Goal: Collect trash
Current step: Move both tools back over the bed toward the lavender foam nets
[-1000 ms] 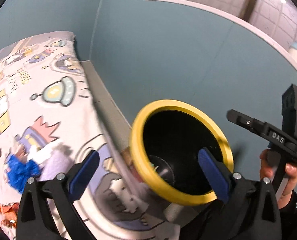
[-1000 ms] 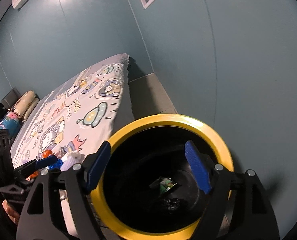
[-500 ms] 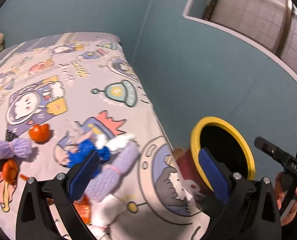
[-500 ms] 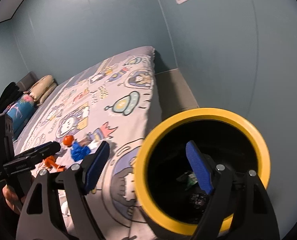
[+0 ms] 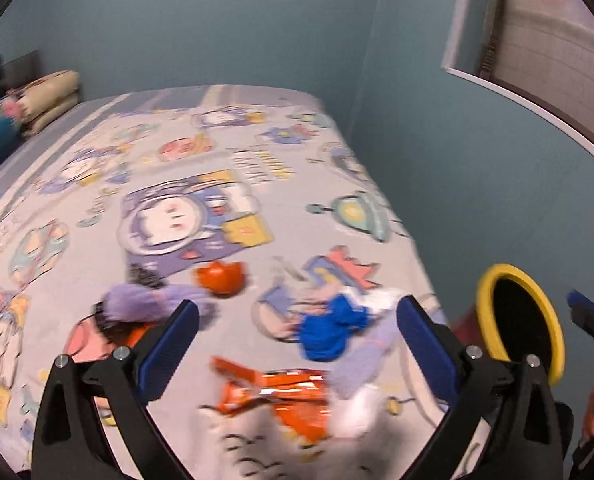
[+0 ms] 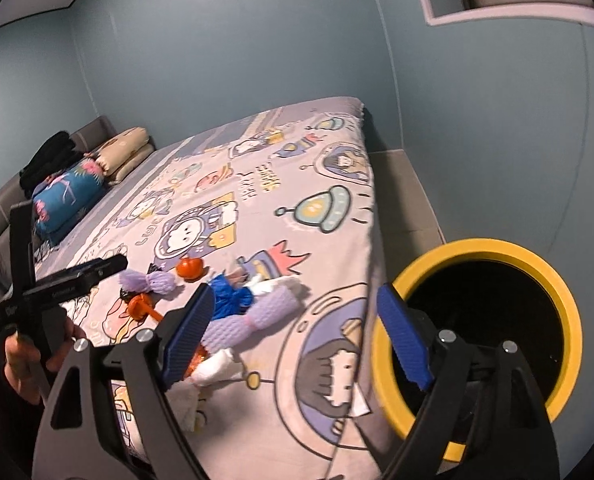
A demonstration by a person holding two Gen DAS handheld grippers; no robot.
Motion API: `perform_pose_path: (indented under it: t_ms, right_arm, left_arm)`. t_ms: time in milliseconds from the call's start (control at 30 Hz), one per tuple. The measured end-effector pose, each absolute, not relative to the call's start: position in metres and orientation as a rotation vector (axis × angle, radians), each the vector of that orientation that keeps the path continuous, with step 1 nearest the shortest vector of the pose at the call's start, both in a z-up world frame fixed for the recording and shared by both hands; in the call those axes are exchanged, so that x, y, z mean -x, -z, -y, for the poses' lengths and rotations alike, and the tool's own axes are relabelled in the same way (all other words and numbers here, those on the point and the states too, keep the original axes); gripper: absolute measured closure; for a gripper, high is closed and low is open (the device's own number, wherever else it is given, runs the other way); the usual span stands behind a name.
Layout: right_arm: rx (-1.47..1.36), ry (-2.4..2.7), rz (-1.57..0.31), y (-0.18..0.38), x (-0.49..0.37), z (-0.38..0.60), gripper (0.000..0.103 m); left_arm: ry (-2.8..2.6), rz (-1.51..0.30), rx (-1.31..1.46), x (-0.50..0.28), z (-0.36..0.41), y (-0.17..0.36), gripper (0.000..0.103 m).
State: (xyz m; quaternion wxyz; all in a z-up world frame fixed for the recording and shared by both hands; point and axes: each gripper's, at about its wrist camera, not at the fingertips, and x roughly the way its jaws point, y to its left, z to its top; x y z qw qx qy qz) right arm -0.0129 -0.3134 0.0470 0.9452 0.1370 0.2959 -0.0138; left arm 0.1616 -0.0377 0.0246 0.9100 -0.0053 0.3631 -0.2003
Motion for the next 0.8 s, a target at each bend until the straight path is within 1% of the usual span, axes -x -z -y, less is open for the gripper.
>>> perform_pose_path:
  t_ms: [100, 333, 433, 600, 800]
  right_arm:
    - [-0.26, -0.003, -0.613, -0.045, 0.007, 0.294, 0.023]
    - [-0.211, -0.06, -0.67, -0.024, -0.019, 0.254, 0.023]
    - [-0.2, -0.068, -0.708, -0.008, -0.035, 0.243, 0.023]
    - [-0.178, -0.078, -0.771, 0.017, -0.064, 0.231, 0.023]
    - [-0.16, -0.066, -0.803, 0.036, -0.095, 0.23, 0.023]
  left_arm:
    - [0.361, -0.735, 0.035, -0.169, 0.012, -0.024, 0.008]
    - [0.279, -0.72, -0.041, -0.181, -0.02, -0.01, 0.008]
    - [0.254, -0.73, -0.044, -0.19, -0.033, 0.001, 0.008]
    - [0.244, -0.814, 0.022, -0.213, -0.057, 0.023, 0.008]
    - [0.267, -0.798, -0.017, -0.226, -0.065, 0.041, 0.008]
